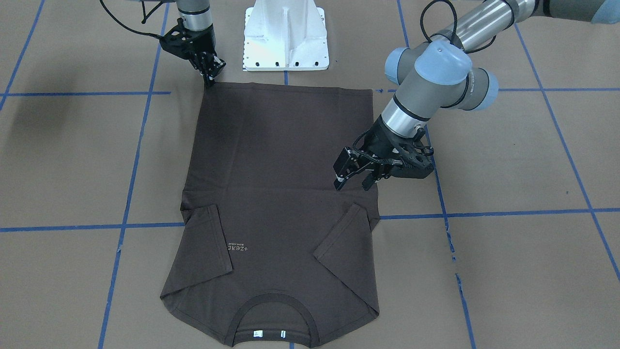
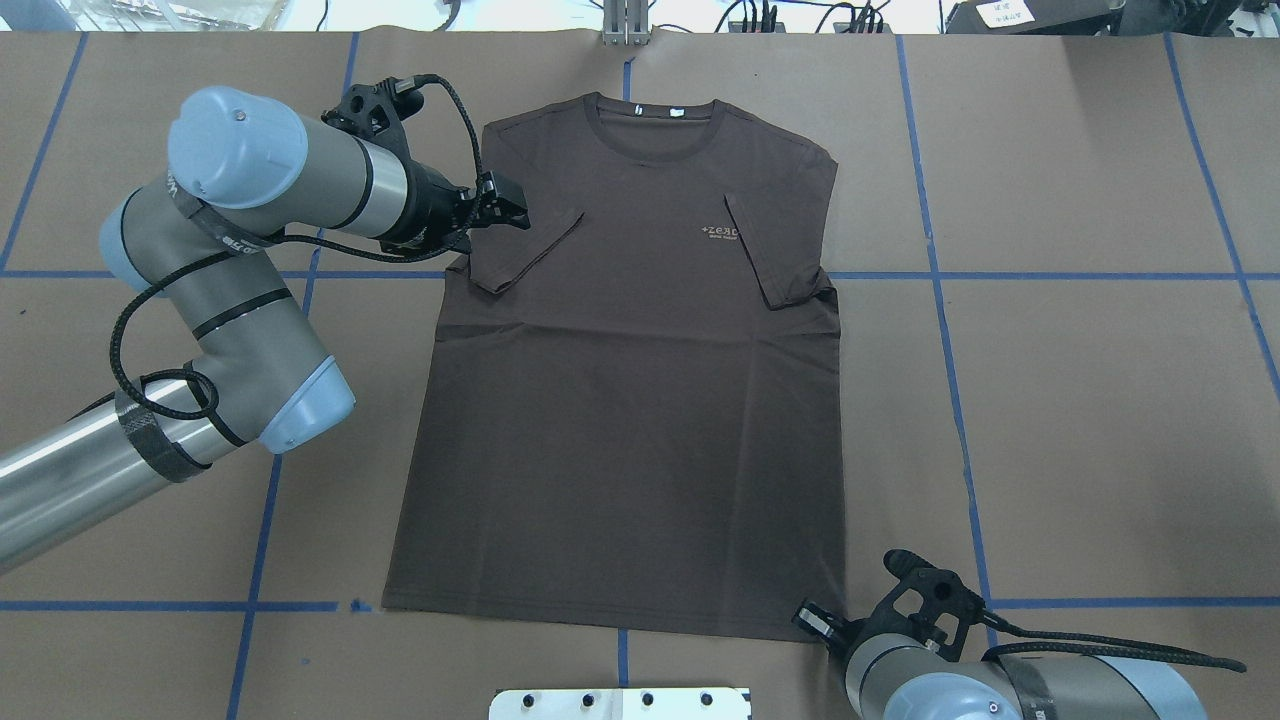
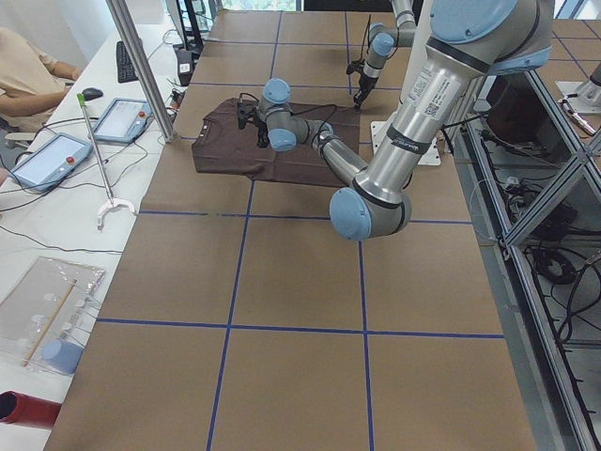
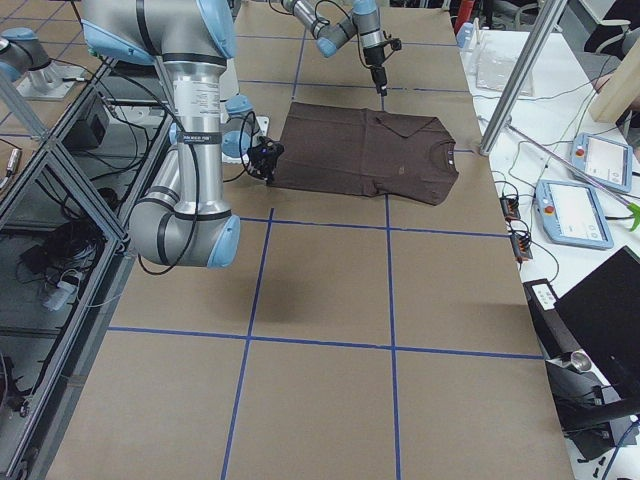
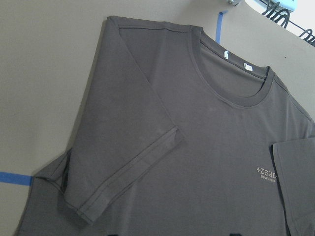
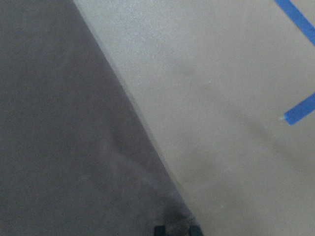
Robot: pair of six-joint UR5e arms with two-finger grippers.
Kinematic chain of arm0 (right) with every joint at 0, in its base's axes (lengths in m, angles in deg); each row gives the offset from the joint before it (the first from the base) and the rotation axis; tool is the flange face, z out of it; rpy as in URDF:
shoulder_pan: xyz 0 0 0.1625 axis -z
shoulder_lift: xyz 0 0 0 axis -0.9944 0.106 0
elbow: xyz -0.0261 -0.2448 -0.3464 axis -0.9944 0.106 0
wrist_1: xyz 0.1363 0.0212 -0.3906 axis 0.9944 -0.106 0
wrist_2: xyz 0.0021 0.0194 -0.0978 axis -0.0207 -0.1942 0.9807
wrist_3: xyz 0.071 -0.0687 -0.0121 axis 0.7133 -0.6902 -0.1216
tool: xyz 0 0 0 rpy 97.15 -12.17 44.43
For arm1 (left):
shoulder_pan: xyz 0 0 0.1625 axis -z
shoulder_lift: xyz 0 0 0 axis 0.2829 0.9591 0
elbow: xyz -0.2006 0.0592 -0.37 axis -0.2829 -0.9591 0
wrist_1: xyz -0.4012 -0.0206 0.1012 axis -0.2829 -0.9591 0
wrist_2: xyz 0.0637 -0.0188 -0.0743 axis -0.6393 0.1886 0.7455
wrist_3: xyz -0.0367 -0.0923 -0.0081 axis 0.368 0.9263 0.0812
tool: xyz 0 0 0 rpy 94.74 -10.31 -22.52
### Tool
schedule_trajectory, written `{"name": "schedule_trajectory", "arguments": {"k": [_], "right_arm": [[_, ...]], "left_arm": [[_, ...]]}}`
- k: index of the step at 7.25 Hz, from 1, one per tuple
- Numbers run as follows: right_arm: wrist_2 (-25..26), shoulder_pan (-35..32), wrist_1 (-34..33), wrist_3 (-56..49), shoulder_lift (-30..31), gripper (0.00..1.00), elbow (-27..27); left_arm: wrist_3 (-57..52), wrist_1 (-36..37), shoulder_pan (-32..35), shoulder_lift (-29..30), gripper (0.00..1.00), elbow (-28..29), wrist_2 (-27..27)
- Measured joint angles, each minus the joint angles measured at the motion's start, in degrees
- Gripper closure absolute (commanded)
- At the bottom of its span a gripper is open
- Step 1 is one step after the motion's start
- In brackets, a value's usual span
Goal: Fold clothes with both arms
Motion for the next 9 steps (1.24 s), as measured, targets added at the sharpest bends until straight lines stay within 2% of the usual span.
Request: {"name": "schedule_trajectory", "arguments": {"k": [3, 4, 5, 6, 9], "right_arm": [[0.0, 0.2, -0.1, 0.0, 0.3, 0.38, 0.2], [0.1, 0.2, -0.1, 0.0, 0.4, 0.57, 0.2], [0.1, 0.3, -0.1, 0.0, 0.4, 0.94, 0.2], [0.1, 0.3, -0.1, 0.0, 0.3, 1.00, 0.3], [0.0, 0.3, 0.0, -0.2, 0.2, 1.00, 0.1]], "left_arm": [[0.0, 0.0, 0.0, 0.1, 0.18, 0.0, -0.1], [0.0, 0.0, 0.0, 0.1, 0.18, 0.0, -0.1], [0.0, 0.0, 0.0, 0.1, 0.18, 0.0, -0.1], [0.0, 0.0, 0.0, 0.1, 0.18, 0.0, -0.1], [0.0, 0.0, 0.0, -0.1, 0.18, 0.1, -0.1]]}}
